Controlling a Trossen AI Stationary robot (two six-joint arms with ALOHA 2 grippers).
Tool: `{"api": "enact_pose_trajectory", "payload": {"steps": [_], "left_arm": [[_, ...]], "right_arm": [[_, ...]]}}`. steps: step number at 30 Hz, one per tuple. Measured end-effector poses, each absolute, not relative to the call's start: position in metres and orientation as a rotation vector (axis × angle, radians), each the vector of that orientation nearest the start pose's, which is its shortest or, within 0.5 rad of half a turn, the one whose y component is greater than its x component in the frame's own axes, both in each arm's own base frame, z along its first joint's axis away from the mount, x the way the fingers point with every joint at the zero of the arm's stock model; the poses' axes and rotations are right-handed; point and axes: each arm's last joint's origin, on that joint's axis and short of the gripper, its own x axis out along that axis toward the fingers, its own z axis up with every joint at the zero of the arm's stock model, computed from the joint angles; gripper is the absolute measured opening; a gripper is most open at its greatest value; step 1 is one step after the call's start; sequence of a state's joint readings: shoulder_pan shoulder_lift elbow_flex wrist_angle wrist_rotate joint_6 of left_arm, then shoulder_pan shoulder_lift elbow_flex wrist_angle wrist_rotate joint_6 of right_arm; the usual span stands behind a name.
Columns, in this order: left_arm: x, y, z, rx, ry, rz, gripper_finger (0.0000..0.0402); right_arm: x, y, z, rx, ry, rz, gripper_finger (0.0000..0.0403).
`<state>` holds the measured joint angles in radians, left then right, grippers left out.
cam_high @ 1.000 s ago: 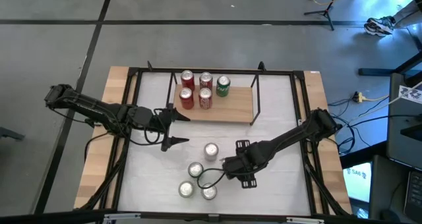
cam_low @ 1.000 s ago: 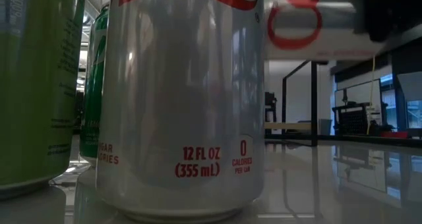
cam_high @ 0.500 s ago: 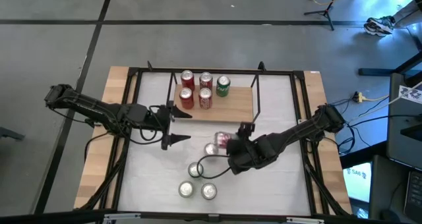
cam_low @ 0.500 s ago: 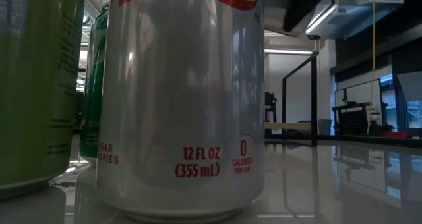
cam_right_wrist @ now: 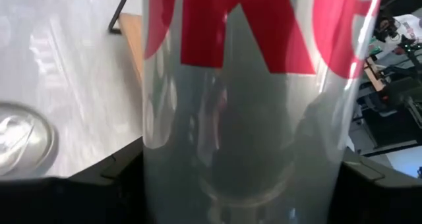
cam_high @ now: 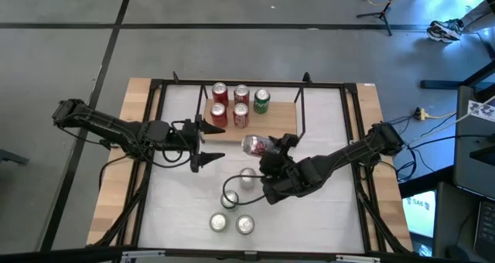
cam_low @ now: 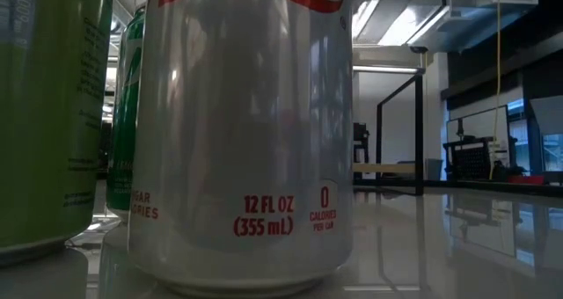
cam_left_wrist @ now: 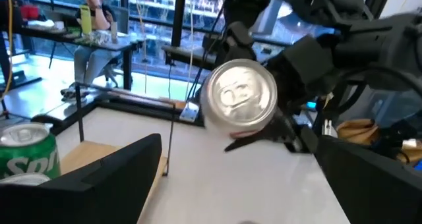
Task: Place canned beverage on shelf
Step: Put the top silver soda can on the shelf
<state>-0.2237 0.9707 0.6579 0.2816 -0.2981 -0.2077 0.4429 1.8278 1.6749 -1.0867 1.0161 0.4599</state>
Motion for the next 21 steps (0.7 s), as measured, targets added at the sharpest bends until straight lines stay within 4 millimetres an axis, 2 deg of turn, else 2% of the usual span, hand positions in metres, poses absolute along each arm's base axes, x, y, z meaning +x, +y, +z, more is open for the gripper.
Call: {"api": "enact_pose_trajectory", "payload": {"steps": [6,15,21], "left_arm": [[0.22,-0.041,0.302,-0.161,-0.033,0.085,0.0396],[0.238,-0.043,0.292,-0.078,-0.044,0.158,0.0396],[0.245,-0.044,0.288,-0.081,-0.055,0.183,0.0396]], "right_arm": [[0.357,0.124,0.302,-0.386,0.75,-0.669,0.0302],[0.376,0.116,0.31,-0.368,0.674,-0.608,0.0302],[0.388,0.117,0.303,-0.382,0.651,-0.591,0.0302]]}}
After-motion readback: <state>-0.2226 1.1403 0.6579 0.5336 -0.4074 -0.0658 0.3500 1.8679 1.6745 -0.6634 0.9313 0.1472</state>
